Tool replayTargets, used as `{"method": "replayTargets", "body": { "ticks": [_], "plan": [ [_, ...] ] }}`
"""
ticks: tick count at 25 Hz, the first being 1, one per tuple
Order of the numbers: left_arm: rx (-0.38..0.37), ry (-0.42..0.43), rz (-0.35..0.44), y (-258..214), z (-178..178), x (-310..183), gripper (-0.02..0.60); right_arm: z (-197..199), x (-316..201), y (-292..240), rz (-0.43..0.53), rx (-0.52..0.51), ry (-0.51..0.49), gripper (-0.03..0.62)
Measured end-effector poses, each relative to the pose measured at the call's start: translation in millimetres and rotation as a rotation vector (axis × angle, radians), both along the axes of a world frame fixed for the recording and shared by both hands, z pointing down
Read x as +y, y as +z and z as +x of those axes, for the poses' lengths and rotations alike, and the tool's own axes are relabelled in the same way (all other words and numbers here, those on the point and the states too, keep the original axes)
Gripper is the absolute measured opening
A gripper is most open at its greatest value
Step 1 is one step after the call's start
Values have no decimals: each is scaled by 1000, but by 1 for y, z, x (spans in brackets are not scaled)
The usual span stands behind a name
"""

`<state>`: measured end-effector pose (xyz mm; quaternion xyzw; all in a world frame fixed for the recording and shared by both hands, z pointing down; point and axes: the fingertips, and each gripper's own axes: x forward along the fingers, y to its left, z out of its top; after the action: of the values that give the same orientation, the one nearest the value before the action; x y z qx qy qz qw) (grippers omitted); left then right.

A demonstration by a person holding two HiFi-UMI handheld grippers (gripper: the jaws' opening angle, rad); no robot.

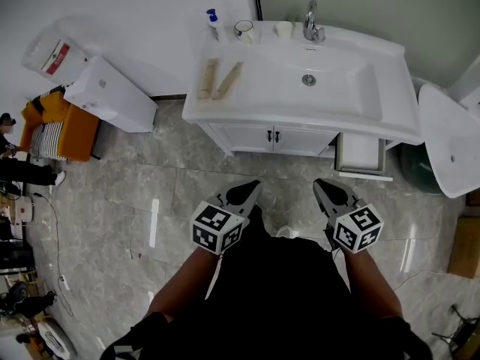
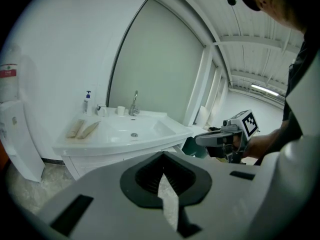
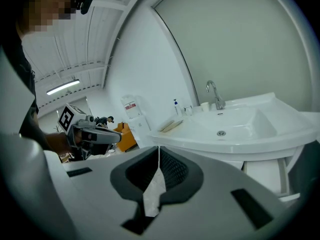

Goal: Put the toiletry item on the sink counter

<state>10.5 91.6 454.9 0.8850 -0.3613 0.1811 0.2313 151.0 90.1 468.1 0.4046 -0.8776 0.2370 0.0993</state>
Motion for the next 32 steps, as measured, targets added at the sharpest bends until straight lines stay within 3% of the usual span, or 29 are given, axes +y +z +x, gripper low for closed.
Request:
{"method": "replayTargets", "body": {
  "ticks": [17, 24, 32],
  "plan": [
    [3, 13, -9, 1, -62, -125, 0, -72, -119, -3, -3, 54, -38, 5],
    [-11, 15, -8, 5, -102, -173, 0, -121, -164, 3, 62, 218, -118, 5],
    [-14, 5, -15, 14, -145, -213, 0, -172, -214, 16, 108, 337, -180, 5]
  ]
}}
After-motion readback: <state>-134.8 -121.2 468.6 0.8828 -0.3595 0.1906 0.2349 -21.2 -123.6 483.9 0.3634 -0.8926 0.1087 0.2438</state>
